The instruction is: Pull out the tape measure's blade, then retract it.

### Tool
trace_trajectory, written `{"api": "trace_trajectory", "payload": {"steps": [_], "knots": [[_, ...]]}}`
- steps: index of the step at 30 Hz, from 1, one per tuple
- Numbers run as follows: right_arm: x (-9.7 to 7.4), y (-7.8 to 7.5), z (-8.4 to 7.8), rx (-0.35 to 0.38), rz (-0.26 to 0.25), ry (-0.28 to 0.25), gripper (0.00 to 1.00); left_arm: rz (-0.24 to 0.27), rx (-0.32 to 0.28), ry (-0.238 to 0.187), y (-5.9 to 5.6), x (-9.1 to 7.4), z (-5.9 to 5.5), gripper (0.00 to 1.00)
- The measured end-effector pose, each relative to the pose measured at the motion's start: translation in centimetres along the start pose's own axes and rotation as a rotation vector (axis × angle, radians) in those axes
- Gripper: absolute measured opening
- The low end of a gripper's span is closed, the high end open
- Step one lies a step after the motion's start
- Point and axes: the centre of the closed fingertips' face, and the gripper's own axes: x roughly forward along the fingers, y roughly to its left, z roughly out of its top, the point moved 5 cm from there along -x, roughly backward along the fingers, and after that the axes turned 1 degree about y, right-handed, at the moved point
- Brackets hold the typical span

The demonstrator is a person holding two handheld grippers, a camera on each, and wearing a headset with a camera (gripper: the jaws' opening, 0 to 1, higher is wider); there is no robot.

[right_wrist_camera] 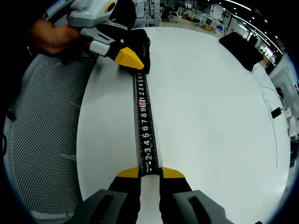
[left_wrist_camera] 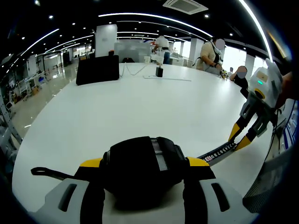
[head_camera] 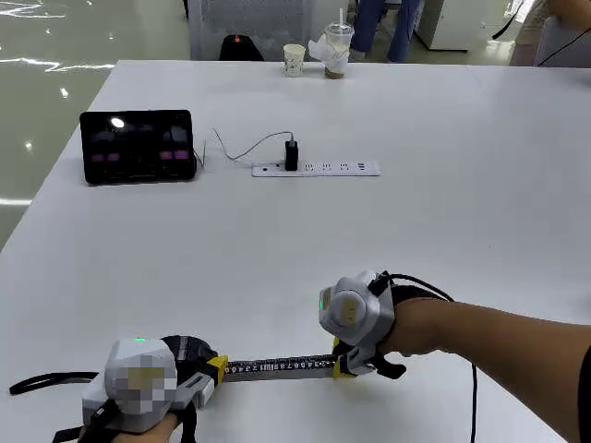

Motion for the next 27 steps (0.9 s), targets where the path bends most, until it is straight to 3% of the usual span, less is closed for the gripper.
{"api": "trace_trajectory", "payload": {"steps": [27], "knots": [[0.36,0.14,1.00,0.014,-0.006,-0.002,0.11,-0.040,0.016,0.032,0.14,0.01,-0.05,0.63]]}}
